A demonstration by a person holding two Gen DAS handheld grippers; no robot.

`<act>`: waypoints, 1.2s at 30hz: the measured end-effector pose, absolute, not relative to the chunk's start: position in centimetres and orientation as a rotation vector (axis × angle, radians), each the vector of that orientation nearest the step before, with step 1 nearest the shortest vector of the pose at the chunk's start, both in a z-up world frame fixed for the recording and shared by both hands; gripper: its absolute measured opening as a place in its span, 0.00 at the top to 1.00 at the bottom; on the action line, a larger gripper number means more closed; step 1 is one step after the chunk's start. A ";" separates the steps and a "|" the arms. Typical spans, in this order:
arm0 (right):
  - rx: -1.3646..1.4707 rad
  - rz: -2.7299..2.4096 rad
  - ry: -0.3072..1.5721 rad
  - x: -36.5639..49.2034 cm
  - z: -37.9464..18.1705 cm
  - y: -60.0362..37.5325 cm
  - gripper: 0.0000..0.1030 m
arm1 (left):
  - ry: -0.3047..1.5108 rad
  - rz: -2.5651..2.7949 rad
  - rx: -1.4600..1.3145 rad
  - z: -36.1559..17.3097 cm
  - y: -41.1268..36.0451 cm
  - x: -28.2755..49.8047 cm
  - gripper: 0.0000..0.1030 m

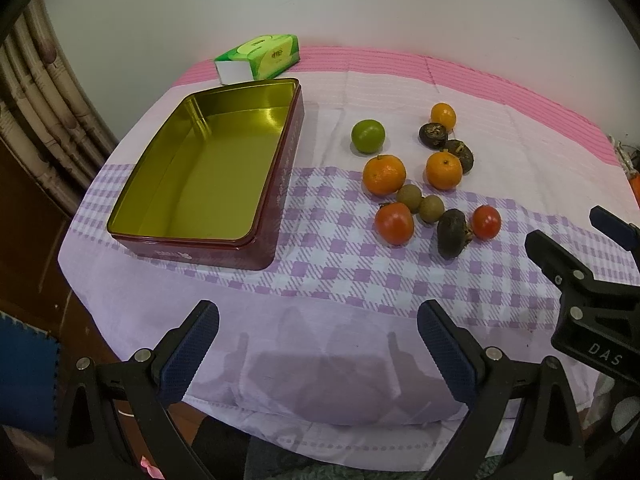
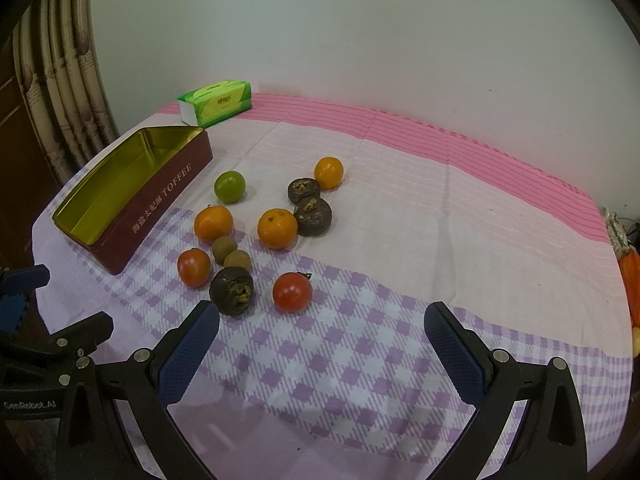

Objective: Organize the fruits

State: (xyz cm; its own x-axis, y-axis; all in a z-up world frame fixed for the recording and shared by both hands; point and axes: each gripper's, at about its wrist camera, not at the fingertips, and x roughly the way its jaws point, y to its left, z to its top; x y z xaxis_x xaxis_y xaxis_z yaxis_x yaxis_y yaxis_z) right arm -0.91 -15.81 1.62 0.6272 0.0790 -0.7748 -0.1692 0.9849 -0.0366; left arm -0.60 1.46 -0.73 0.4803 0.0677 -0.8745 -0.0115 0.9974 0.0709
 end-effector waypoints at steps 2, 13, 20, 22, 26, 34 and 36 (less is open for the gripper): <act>-0.109 0.143 0.883 -0.9 1.6 -15.8 0.01 | 1.068 0.050 0.058 -0.7 1.4 -0.6 0.04; -0.115 0.151 0.904 -1.2 1.1 -15.4 0.01 | 1.077 0.052 0.046 -0.9 1.6 -0.4 0.04; -0.114 0.151 0.912 -0.8 0.6 -15.4 0.02 | 1.071 0.054 0.041 -1.0 1.8 -0.1 0.04; -0.112 0.151 0.912 -0.8 0.5 -15.4 0.02 | 1.072 0.054 0.040 -1.0 2.0 0.1 0.04; -0.112 0.153 0.924 -0.6 0.0 -15.5 0.07 | 1.065 0.058 0.024 -1.1 2.5 0.3 0.04; -0.129 0.183 0.963 0.2 -1.4 -15.3 0.24 | 1.079 0.049 0.015 -1.9 3.5 1.0 0.04; -0.126 0.193 0.983 0.6 -1.8 -15.2 0.27 | 1.086 0.044 0.017 -2.1 3.5 1.1 0.04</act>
State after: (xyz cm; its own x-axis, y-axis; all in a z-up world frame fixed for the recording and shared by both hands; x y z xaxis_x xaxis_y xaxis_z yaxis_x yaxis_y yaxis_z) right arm 0.57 -15.17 -1.82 0.5399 0.1051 -0.8352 -0.2185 0.9757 -0.0185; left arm 1.09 3.54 -2.12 0.4652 0.0440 -0.8841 -0.0272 0.9990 0.0354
